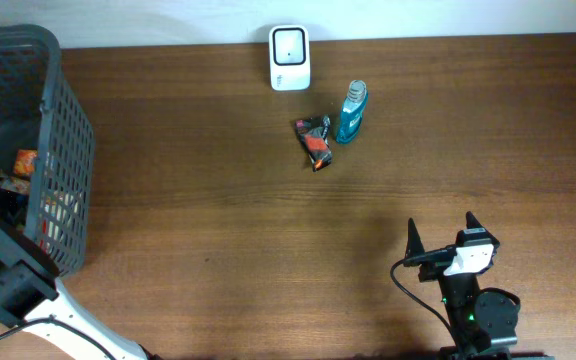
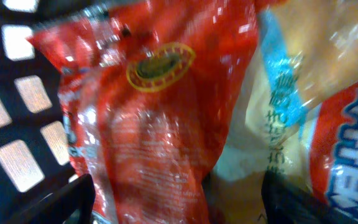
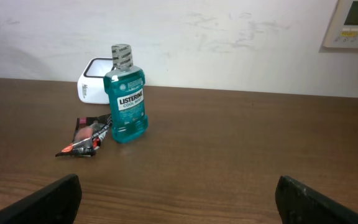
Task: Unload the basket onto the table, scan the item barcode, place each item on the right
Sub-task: 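Reach the left gripper into the basket and grasp the red snack bag, then carry the red snack bag with the left gripper toward the scanner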
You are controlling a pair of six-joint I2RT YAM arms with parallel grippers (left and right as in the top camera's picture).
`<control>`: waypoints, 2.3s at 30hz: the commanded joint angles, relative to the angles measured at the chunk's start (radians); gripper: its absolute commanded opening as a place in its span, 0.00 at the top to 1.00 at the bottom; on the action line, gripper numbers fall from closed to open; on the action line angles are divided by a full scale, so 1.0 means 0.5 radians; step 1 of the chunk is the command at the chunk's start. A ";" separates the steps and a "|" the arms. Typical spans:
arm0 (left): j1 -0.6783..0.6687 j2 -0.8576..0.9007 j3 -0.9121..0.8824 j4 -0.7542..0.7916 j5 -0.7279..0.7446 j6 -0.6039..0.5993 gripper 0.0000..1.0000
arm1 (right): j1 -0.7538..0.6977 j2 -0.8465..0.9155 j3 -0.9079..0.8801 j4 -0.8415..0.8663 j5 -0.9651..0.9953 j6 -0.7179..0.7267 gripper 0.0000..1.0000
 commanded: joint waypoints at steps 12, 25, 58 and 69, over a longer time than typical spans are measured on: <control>0.002 0.023 -0.004 -0.064 0.061 0.328 0.78 | -0.014 -0.011 -0.014 -0.008 0.010 -0.006 0.02; 0.002 0.023 1.080 -0.601 0.082 0.326 1.00 | -0.014 -0.011 -0.014 -0.008 0.010 -0.006 0.02; -1.198 -0.093 2.498 -0.707 1.360 0.714 1.00 | -0.014 -0.011 -0.014 -0.008 0.010 -0.006 0.02; -1.887 -0.079 1.411 -0.575 0.778 0.724 1.00 | -0.014 -0.011 -0.014 -0.008 0.010 -0.006 0.02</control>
